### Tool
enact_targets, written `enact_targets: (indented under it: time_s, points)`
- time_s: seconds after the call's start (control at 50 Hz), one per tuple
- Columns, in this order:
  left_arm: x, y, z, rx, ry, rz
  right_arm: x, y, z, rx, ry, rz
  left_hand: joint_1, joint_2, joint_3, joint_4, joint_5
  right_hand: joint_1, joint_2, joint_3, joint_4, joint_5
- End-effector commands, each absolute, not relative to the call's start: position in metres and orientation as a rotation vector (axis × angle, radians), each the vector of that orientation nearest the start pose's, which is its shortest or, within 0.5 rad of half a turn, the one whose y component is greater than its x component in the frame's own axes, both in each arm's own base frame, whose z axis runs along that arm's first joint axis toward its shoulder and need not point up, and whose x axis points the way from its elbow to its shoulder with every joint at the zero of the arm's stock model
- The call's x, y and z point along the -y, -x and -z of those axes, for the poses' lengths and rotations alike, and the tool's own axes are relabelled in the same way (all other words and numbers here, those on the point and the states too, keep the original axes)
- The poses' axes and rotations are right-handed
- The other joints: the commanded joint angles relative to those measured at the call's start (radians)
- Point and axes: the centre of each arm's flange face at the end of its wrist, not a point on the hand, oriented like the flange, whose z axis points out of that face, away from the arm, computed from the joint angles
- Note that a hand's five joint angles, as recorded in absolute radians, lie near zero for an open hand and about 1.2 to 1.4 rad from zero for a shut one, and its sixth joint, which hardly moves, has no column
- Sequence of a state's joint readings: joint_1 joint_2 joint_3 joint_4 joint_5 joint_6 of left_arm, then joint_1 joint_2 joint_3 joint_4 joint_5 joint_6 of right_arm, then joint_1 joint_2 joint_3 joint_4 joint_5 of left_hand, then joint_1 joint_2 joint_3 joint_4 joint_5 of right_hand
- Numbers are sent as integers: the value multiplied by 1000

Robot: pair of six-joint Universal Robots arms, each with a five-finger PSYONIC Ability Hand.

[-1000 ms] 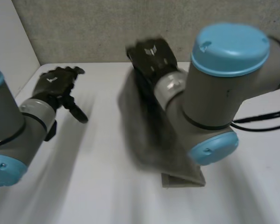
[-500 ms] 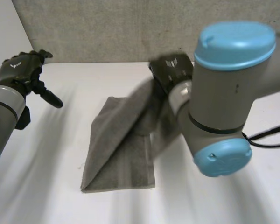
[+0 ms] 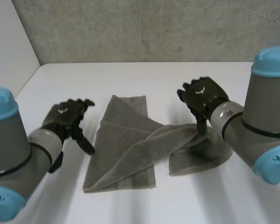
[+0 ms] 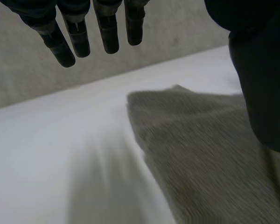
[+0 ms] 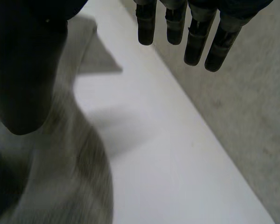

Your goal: Fold the towel.

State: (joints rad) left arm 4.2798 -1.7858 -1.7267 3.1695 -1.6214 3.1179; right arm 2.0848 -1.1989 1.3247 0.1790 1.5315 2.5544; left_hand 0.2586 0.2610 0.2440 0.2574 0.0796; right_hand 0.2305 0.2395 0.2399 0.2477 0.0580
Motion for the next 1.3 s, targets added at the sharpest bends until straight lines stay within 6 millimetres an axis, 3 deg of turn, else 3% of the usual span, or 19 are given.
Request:
enact_targets:
  time_s: [0.02,0.18,0.28,0.44,0.56,0.6,0.64,0.66,0.7,0.78,1.04,1.08,1.1,1.12,1.14,1.2,1.26,1.28,1.3]
  points:
    - [204,242,-180,-2778,-588,1780,245,-308,-260,-2069,1402,1799,17,14,31,18,21,-56,-65,-65,-73,-58]
    - [190,245,-151,-2798,-715,1635,266,-333,-244,-2063,1486,1516,31,29,46,32,36,-56,-65,-65,-73,-58]
    - [187,253,-132,-2829,-768,1559,286,-347,-210,-2126,1520,1304,34,32,49,35,39,-56,-65,-65,-73,-58]
    - [190,263,-122,-2824,-797,1582,286,-350,-169,-2160,1539,1073,125,123,140,126,130,-43,-52,-52,-60,-45]
    - [198,273,-115,-2809,-819,1626,280,-349,-158,-2160,1552,1003,210,208,225,211,215,106,97,97,89,104]
    - [199,276,-115,-2806,-822,1631,279,-348,-158,-2158,1566,1000,219,217,234,220,224,198,189,189,181,196]
    - [202,279,-114,-2806,-824,1641,280,-348,-160,-2156,1586,1011,280,278,295,281,285,528,519,518,511,526]
    - [202,279,-114,-2806,-824,1641,280,-348,-160,-2156,1586,1011,281,278,295,282,285,530,521,520,513,528]
    - [205,283,-116,-2803,-824,1666,282,-347,-166,-2147,1575,1041,415,413,430,416,420,877,868,868,860,875]
    - [208,286,-117,-2800,-824,1681,286,-347,-175,-2140,1548,1096,536,533,550,537,540,1165,1155,1155,1147,1162]
    - [224,303,-109,-2783,-847,1715,295,-351,-209,-2089,1406,1306,613,610,627,614,617,1166,1157,1156,1149,1164]
    - [231,307,-113,-2770,-838,1750,295,-349,-212,-2093,1404,1315,872,870,887,873,877,1166,1157,1156,1149,1164]
    - [231,307,-113,-2770,-838,1750,295,-349,-212,-2093,1404,1315,874,871,888,875,878,1166,1157,1156,1149,1164]
    - [234,309,-115,-2763,-833,1769,296,-349,-213,-2090,1401,1322,1095,1092,1109,1096,1099,1166,1157,1156,1149,1164]
    - [234,309,-115,-2763,-832,1769,296,-349,-213,-2090,1401,1322,1097,1095,1112,1098,1101,1166,1157,1156,1149,1164]
    - [244,313,-125,-2733,-816,1841,298,-351,-218,-2066,1397,1369,1138,1135,1152,1139,1142,1166,1157,1156,1149,1164]
    - [261,321,-143,-2652,-781,1999,304,-355,-230,-1990,1403,1500,1138,1135,1152,1139,1142,1166,1157,1156,1149,1164]
    - [273,326,-157,-2593,-755,2105,309,-358,-242,-1928,1398,1605,1138,1135,1152,1139,1142,1166,1157,1156,1149,1164]
    - [273,326,-158,-2593,-754,2106,309,-358,-242,-1927,1398,1606,1138,1135,1152,1139,1142,1166,1157,1156,1149,1164]
